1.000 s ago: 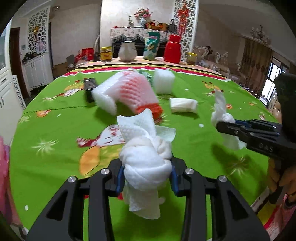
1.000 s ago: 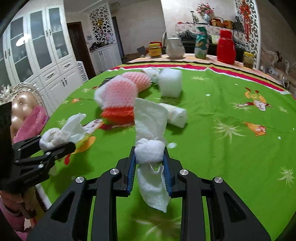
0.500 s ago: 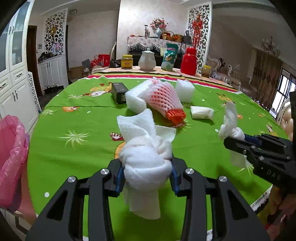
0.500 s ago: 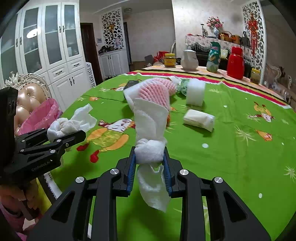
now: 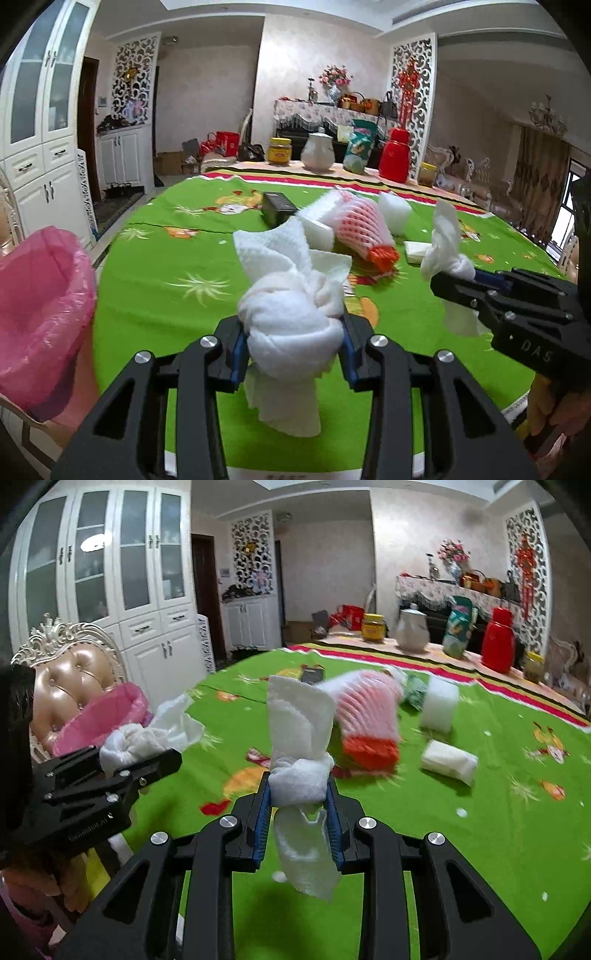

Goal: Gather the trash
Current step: 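Carry both tissues to the wastebasket and open both tools over it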

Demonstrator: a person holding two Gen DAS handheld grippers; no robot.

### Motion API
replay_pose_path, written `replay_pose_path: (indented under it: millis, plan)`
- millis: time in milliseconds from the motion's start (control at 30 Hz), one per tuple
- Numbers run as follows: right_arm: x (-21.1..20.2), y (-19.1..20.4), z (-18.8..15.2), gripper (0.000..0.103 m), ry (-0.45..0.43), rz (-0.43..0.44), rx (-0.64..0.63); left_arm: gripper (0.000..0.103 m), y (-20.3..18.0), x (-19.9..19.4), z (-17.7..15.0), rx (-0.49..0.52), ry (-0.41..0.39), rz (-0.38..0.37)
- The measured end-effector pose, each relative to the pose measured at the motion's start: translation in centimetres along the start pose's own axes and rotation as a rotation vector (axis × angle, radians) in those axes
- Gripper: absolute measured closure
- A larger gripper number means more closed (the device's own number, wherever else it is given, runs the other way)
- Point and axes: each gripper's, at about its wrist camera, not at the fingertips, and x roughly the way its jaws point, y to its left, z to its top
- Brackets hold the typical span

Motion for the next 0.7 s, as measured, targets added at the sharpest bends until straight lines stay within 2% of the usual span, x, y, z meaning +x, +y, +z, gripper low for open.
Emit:
replay_pose_path:
  millis: [367, 700]
  plan:
    - [3.0, 7.5, 2.5, 0.076, -0.015, 0.131, -0.109, 0.063, 6.5, -4.5, 0.3, -0.050, -0.079, 0.076]
    - [6.1, 14.7, 4.0, 0.076, 0.009, 0.267, -0.198, 0.063, 13.8, -9.0, -0.5, -0.123, -0.124, 0.188]
